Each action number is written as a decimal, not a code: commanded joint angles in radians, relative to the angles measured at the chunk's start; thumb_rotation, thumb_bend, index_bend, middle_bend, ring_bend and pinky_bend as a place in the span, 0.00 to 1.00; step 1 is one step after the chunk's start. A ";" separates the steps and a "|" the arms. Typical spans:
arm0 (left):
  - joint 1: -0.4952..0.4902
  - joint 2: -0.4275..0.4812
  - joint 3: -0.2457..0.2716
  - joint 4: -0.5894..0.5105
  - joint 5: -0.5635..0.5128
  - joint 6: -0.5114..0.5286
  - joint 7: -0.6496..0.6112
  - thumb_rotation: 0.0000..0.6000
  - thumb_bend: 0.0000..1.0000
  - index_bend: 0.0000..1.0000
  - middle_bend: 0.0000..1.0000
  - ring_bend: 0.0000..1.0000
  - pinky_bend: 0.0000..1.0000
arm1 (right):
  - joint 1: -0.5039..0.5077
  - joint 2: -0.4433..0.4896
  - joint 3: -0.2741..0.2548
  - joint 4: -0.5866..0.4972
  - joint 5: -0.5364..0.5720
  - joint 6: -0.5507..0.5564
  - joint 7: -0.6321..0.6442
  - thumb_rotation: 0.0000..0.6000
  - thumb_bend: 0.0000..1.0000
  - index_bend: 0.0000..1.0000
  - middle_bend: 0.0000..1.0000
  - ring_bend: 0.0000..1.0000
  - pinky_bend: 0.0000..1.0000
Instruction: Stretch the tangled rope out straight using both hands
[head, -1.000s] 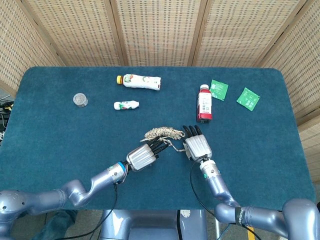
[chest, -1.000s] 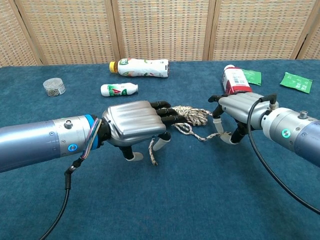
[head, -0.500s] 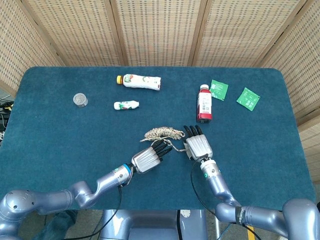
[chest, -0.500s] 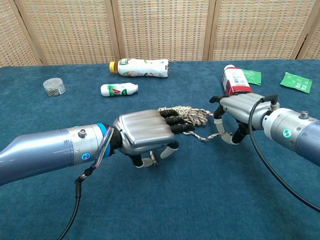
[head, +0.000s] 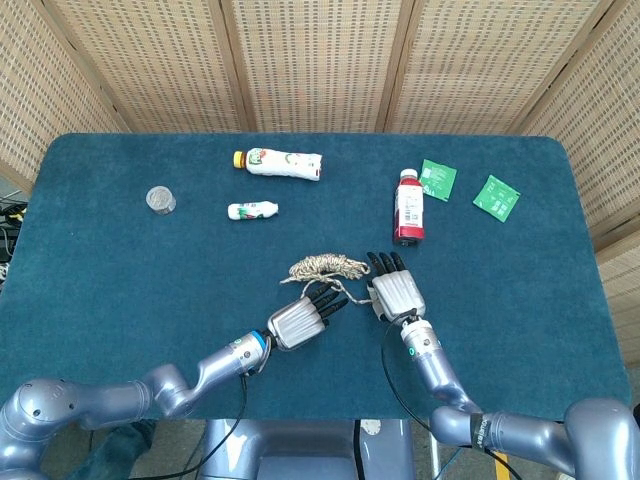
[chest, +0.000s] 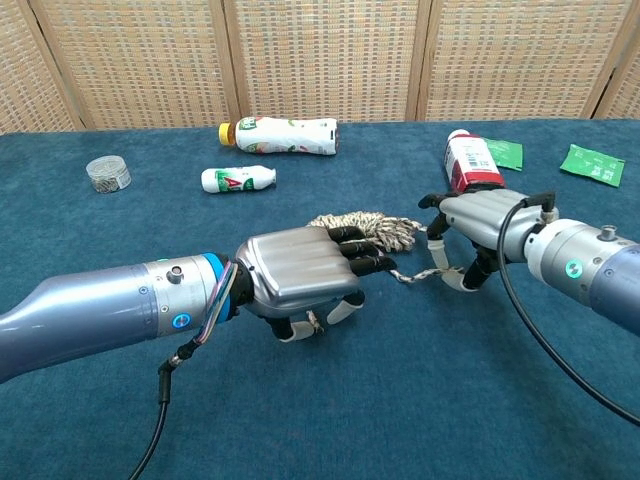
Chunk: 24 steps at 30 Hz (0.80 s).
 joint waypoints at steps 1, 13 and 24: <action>0.000 0.001 0.002 -0.002 -0.006 0.000 0.005 1.00 0.36 0.51 0.00 0.00 0.00 | 0.000 0.000 0.001 -0.001 -0.001 0.001 0.000 1.00 0.50 0.68 0.03 0.00 0.00; 0.000 0.009 0.012 -0.009 -0.027 0.008 0.008 1.00 0.41 0.55 0.00 0.00 0.00 | 0.002 -0.005 0.001 -0.003 0.003 0.002 -0.008 1.00 0.50 0.68 0.03 0.00 0.00; -0.001 0.005 0.020 0.000 -0.036 0.017 0.006 1.00 0.43 0.59 0.00 0.00 0.00 | 0.004 -0.006 0.002 -0.008 0.004 0.005 -0.013 1.00 0.50 0.68 0.03 0.00 0.00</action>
